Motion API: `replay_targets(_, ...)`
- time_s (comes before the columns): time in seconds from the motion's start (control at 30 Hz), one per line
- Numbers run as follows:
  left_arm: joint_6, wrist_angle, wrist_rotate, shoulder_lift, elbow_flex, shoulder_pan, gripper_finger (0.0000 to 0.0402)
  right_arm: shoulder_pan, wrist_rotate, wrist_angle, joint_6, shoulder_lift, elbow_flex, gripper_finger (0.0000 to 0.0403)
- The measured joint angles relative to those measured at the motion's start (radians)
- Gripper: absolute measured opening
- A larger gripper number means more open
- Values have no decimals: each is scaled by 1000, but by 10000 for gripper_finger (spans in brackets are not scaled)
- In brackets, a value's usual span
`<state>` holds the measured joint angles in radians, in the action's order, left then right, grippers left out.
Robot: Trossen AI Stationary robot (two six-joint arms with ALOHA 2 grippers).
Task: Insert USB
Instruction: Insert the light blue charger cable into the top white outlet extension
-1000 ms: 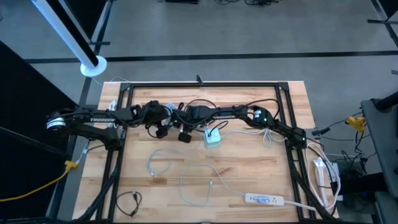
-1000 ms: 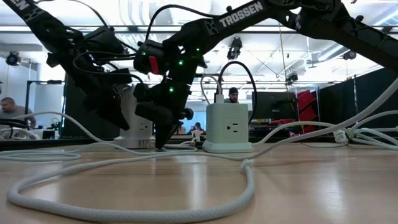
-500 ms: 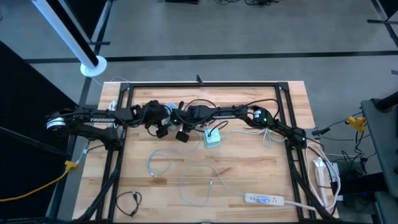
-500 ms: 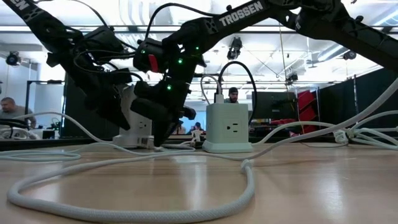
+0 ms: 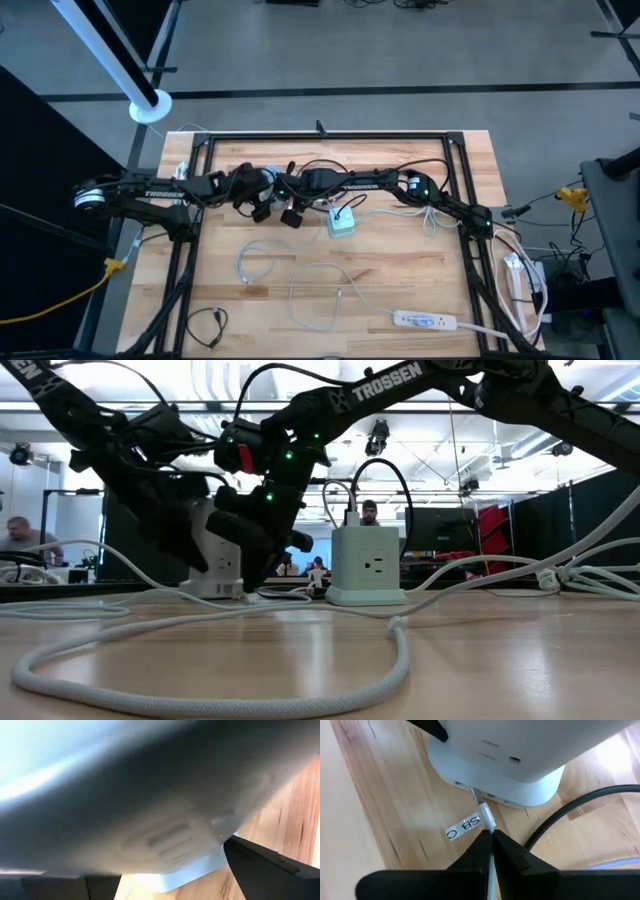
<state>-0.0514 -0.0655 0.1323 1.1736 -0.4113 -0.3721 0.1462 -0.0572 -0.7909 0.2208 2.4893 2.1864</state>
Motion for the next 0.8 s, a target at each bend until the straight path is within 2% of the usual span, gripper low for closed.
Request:
replay_targets(0.3,13,17,18,0,15,0,313,-3,48,25,16,0,1,0)
replay_targets(0.8,13,17,18,0,15,-1,313,-3,29,12,61,0,2,0)
